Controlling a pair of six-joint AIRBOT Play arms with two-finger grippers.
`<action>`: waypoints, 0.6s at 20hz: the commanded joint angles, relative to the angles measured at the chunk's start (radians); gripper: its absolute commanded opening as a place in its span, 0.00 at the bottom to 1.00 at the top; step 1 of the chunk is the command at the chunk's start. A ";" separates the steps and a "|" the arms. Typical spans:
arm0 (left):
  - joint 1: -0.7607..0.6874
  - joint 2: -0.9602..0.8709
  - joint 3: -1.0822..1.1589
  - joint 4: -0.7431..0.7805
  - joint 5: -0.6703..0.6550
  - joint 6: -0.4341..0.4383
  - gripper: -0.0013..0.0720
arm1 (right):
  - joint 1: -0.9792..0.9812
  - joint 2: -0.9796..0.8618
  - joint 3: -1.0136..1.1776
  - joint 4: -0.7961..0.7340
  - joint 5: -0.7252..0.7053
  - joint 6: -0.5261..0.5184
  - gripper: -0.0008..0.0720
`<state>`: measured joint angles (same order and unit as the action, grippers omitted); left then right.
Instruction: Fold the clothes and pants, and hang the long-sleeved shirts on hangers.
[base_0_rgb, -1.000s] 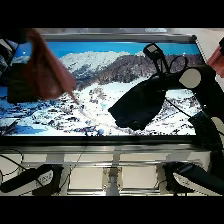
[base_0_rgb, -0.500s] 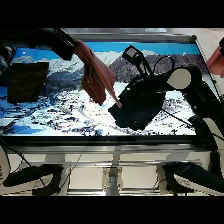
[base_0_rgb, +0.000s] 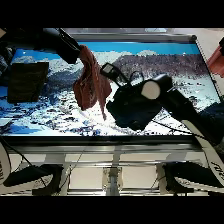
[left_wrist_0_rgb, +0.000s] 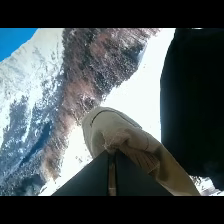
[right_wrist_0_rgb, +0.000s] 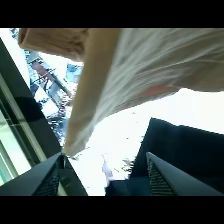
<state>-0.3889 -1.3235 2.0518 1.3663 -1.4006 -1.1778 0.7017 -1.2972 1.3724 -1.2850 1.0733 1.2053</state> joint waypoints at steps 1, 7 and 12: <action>0.000 0.002 0.001 0.048 -0.003 -0.006 0.05 | 0.083 -0.034 0.000 -0.026 -0.073 0.087 0.81; 0.000 0.023 0.001 0.069 -0.006 -0.015 0.05 | 0.115 -0.077 0.000 -0.179 -0.168 0.314 0.81; 0.000 0.045 0.001 0.074 -0.007 -0.015 0.05 | 0.114 -0.103 0.000 -0.249 -0.147 0.385 0.75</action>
<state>-0.3889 -1.2896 2.0518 1.4342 -1.4075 -1.1931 0.8131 -1.3872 1.3724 -1.4857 0.9302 1.5330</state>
